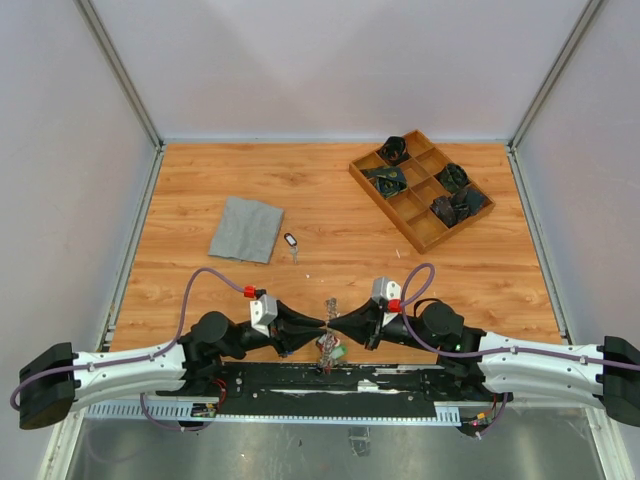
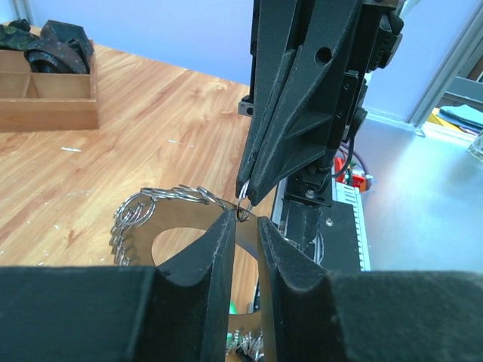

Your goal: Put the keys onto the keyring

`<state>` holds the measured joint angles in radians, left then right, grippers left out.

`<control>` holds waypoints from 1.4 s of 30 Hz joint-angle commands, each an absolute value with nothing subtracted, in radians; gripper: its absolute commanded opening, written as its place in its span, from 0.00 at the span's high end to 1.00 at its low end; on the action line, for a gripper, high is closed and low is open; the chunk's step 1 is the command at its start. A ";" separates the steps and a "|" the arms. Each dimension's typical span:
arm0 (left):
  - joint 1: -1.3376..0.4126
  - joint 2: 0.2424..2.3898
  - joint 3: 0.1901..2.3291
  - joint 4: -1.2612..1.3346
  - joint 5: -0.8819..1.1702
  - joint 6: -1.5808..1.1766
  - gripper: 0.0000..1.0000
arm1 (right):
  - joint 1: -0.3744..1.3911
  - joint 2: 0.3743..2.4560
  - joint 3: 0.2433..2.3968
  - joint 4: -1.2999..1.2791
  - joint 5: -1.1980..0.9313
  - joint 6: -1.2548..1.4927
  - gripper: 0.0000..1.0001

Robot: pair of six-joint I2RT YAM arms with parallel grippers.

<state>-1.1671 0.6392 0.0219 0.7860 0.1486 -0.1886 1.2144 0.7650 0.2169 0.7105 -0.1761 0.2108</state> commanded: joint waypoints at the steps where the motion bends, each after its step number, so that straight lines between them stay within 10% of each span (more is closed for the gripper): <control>1: -1.166 0.665 0.031 0.871 0.170 -0.181 0.78 | 1.203 0.762 0.214 0.822 -0.224 0.227 0.99; 24: -1.166 0.645 0.113 0.774 0.217 -0.119 0.99 | 1.202 0.728 0.253 0.684 -0.342 0.172 0.99; 32: -1.167 0.603 0.242 0.435 0.224 -0.002 0.99 | 1.202 0.631 0.405 0.257 -0.339 -0.026 0.71; 42: -1.166 0.705 0.408 0.134 0.240 0.134 0.99 | 1.202 0.682 0.633 -0.201 -0.305 -0.202 0.67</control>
